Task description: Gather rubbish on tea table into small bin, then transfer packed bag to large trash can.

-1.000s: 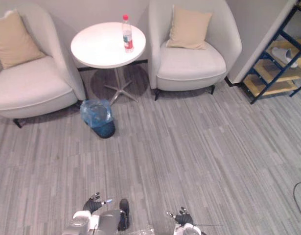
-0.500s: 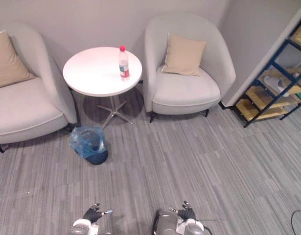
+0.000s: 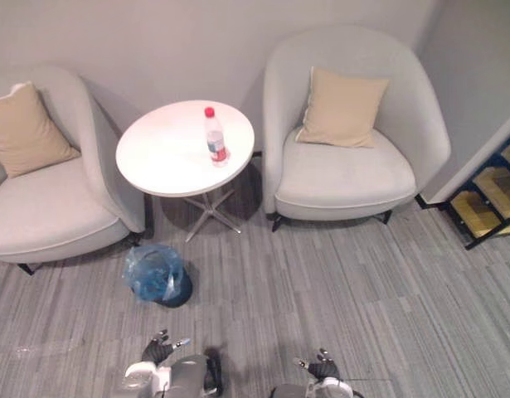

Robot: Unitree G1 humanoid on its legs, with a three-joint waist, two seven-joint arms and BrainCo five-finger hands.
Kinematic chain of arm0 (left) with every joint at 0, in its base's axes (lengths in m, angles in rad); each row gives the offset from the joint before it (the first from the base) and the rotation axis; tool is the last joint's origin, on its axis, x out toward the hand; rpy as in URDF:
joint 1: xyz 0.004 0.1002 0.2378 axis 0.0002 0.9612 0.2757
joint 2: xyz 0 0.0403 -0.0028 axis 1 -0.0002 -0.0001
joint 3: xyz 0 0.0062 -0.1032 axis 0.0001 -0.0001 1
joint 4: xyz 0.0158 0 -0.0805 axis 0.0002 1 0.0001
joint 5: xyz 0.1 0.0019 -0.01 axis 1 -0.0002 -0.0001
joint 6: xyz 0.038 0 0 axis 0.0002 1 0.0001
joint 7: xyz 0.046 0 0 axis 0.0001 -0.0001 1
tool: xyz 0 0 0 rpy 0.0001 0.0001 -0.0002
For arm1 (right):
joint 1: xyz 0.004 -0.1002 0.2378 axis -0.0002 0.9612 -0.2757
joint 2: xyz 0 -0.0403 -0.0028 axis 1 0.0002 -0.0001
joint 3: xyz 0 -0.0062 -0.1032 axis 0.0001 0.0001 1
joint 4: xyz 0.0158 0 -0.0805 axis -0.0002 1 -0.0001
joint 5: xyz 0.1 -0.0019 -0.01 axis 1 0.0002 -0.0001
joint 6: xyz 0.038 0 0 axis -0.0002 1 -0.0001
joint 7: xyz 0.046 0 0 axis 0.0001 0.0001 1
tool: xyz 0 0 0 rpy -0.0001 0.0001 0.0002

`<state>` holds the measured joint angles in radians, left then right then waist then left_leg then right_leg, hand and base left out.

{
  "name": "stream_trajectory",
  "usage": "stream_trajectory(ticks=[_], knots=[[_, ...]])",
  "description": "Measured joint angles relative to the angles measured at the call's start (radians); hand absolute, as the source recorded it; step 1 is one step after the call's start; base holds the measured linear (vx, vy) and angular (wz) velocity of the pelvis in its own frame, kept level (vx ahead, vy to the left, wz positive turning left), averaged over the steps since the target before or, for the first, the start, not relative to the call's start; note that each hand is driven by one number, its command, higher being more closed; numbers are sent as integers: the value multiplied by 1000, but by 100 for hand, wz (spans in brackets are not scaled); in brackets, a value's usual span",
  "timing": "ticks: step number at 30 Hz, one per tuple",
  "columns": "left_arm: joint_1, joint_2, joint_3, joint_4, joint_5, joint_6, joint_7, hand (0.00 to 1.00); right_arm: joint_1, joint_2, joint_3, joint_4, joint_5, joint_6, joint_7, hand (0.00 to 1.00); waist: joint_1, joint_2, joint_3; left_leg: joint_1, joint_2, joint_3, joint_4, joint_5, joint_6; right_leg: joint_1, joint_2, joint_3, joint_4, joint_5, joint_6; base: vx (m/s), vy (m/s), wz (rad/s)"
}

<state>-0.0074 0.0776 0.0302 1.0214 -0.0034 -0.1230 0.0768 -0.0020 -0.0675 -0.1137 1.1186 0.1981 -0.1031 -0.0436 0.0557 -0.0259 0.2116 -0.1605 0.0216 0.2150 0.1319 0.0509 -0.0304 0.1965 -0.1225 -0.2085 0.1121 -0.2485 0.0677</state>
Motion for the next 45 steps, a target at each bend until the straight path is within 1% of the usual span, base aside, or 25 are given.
stream_trajectory(ticks=[1, 3, 4, 5, 6, 7, 9, 11, 14, 15, 17, 18, 19, 22, 23, 25, 26, 28, 30, 31, 32, 34, 37, 40, 45], knots=[[-18, 10, -8, 12, 0, 0, -3, 0, -13, 16, -1, 0, -2, 0, 2, 0, -16, -19, 8, -20, 0, 7, 50, -22, 28, 11, -10, 26, -17, 46, 12, 499, 176, 5], [-18, 29, 11, 12, -10, 0, -8, 0, -26, 37, -2, 0, -2, 0, 5, 0, 0, -42, 7, -76, -2, 31, 201, -86, 36, 11, -20, 87, 32, 94, 27, 386, 207, -19], [-6, 16, 9, 14, -7, 1, -10, 0, -13, 26, -3, 1, -4, 0, 7, 0, 1, -20, -16, -35, -10, 14, 161, -98, 44, -16, -16, 115, 144, 86, 37, 398, 254, -40], [4, 12, -6, 27, -3, 2, -14, 0, -4, 17, -4, 2, -6, 0, 9, 0, 3, -17, -25, 28, -14, 22, 125, -183, 66, -70, -25, 130, 311, 61, 73, 337, 215, -22], [3, 27, -16, 39, 0, 3, -15, 0, -7, 24, -8, 3, -10, 1, 10, 0, -1, -36, -28, 62, -41, 22, 105, -196, 75, -119, -58, 139, 454, 70, 88, 385, 167, -5], [-2, 37, -20, 55, -1, 4, -14, 0, -1, 29, -24, 6, -29, 4, 16, 0, -4, -46, -24, 125, -72, 15, 72, -220, 84, -206, -107, 131, 675, 78, 95, 319, 94, 15], [-4, 39, -41, 80, -1, 10, -14, 0, 1, 22, -30, 2, -39, 5, 23, 0, -24, -36, -25, 212, -80, -18, 47, -232, 83, -260, -136, 43, 786, -11, 41, 425, 80, 35], [-3, 39, -51, 93, -1, 12, -14, 0, -1, 18, -33, -4, -40, 3, 23, 0, -40, -28, -24, 273, -65, -54, 23, -231, 83, -307, -129, -53, 732, -69, 3, 497, 19, 63], [-2, 34, -51, 97, -1, 16, -15, 0, -6, 13, -44, -16, -39, -7, 25, 0, -52, -5, -13, 319, -20, -116, 17, -231, 83, -378, -60, -53, 515, -73, -13, 364, -93, 66], [0, 33, -50, 98, -1, 19, -15, 0, -8, 7, -44, -19, -38, -7, 25, 0, -56, 0, -11, 339, 0, -139, 9, -232, 82, -398, -23, -28, 383, -23, -11, 471, -223, 68], [3, 34, -49, 98, -2, 19, -15, 0, -3, 7, -43, -17, -38, -6, 25, 0, -56, -11, -18, 366, 6, -159, 12, -254, 39, -406, 6, 28, 191, 130, -22, 456, -256, 73], [2, 36, -42, 104, 0, 20, -16, 0, 3, 8, -50, -18, -30, -7, 29, 0, -59, -30, -23, 392, -2, -189, 15, -294, -21, -405, 3, 58, 157, 262, -57, 409, -251, 54], [0, 5, -15, 112, 1, 19, -18, 0, -8, -12, -49, -17, -33, -6, 26, 0, -54, 25, -24, 403, 38, -197, 21, -307, -33, -407, 25, 34, 213, 244, -70, 387, -247, 51], [3, -32, 18, 111, 3, 18, -21, 0, -5, -22, -71, -15, -30, -9, 25, 0, -59, 62, -25, 384, 70, -216, 106, -304, -43, -361, 35, -18, 230, 154, -80, 333, -220, 40], [2, -36, 32, 107, 3, 20, -22, 0, -3, -19, -68, -15, -30, -7, 25, 0, -60, 61, -25, 349, 78, -217, 203, -304, -62, -340, 37, -28, 227, 132, -84, 253, -217, 59], [8, -36, 61, 73, 3, 20, -22, 0, 16, -14, -45, -42, -30, -5, 24, 0, -48, 51, -19, 216, 119, -200, 507, -282, -155, -278, 45, -52, 207, 95, -97, 238, -173, 38], [14, -37, 69, 58, 3, 19, -22, 0, 19, -15, -38, -42, -31, -5, 23, 0, -45, 52, -19, 176, 149, -170, 595, -294, -160, -250, 50, -66, 198, 86, -105, 214, -92, 18], [21, -34, 69, 41, 3, 20, -21, 0, 28, -10, -40, -44, -29, -2, 21, 0, -44, 47, -19, 122, 189, -79, 621, -326, -119, -196, 50, -88, 172, 75, -101, 177, -50, 13], [21, -33, 68, 39, 3, 19, -20, 0, 30, -9, -40, -44, -29, -1, 21, 0, -43, 45, -18, 95, 188, -27, 505, -335, -95, -172, 42, -88, 153, 73, -90, 167, 14, 3], [15, -32, 61, 41, 3, 20, -19, 0, 29, -10, -40, -44, -29, -1, 21, 0, -44, 46, -18, 91, 169, -26, 357, -305, -71, -161, 34, -85, 154, 70, -78, 202, 104, 3], [14, -31, 45, 52, 3, 20, -19, 0, 30, -16, -40, -42, -30, -2, 20, 0, -45, 55, -24, 94, 149, -41, 215, -226, -86, -161, 42, -81, 157, 66, -58, 245, 129, -3], [19, 0, 11, 60, 2, 20, -19, 0, 31, -5, -27, -33, -43, 2, 14, 0, -40, 20, -41, 147, 103, -34, 132, -195, -73, -156, 26, -30, 123, 81, -27, 183, 117, -4], [8, 22, -26, 82, 3, 21, -19, 0, 38, 7, -18, -32, -56, 1, 2, 0, -44, -4, -51, 185, 67, -34, 83, -186, -61, -102, -2, -25, 58, 90, -9, 156, 103, 10], [8, 26, -51, 92, 3, 20, -19, 0, 33, 6, 7, -33, -112, -4, -9, 0, -45, -3, -52, 232, 37, -36, 24, -174, -45, -66, -14, -22, 22, 94, -2, 72, 68, 8], [8, 27, -51, 94, 3, 20, -14, 0, 24, -8, 73, -51, -181, -6, -36, 0, -46, 0, -56, 236, 35, -44, -15, -155, -47, -67, -6, -23, 4, 98, -6, 31, -13, 4]])
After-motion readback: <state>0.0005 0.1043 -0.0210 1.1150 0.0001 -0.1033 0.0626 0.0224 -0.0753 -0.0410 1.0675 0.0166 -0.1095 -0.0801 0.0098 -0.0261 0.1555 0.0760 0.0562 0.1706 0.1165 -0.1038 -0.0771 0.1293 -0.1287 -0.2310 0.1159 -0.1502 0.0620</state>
